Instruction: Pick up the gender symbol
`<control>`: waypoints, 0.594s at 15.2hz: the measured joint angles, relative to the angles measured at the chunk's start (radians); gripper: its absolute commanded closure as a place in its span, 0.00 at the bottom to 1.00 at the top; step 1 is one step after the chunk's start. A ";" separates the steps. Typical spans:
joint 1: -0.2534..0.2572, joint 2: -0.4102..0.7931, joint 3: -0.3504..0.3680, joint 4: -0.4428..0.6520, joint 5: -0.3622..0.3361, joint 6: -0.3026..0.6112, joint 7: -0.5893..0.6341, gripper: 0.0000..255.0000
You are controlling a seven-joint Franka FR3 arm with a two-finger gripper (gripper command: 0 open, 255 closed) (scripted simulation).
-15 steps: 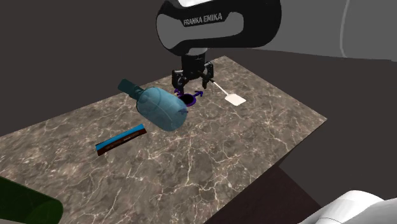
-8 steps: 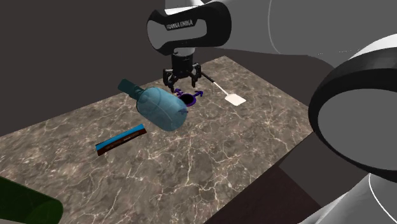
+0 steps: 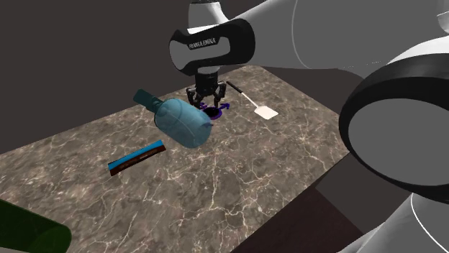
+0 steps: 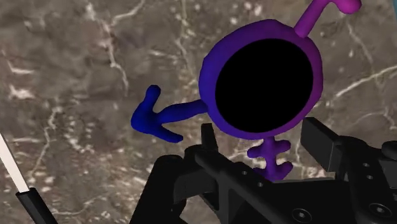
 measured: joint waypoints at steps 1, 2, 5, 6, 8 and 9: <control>-0.001 -0.002 -0.001 -0.001 -0.002 0.001 0.000 1.00; -0.002 -0.003 -0.002 -0.002 -0.002 0.004 0.000 1.00; -0.001 -0.002 -0.002 -0.001 -0.003 0.004 0.003 1.00; 0.000 -0.002 -0.002 0.000 -0.003 0.004 0.004 1.00; 0.000 -0.003 -0.002 -0.002 -0.003 0.006 0.004 1.00; 0.000 -0.002 -0.002 0.000 -0.002 0.004 0.002 1.00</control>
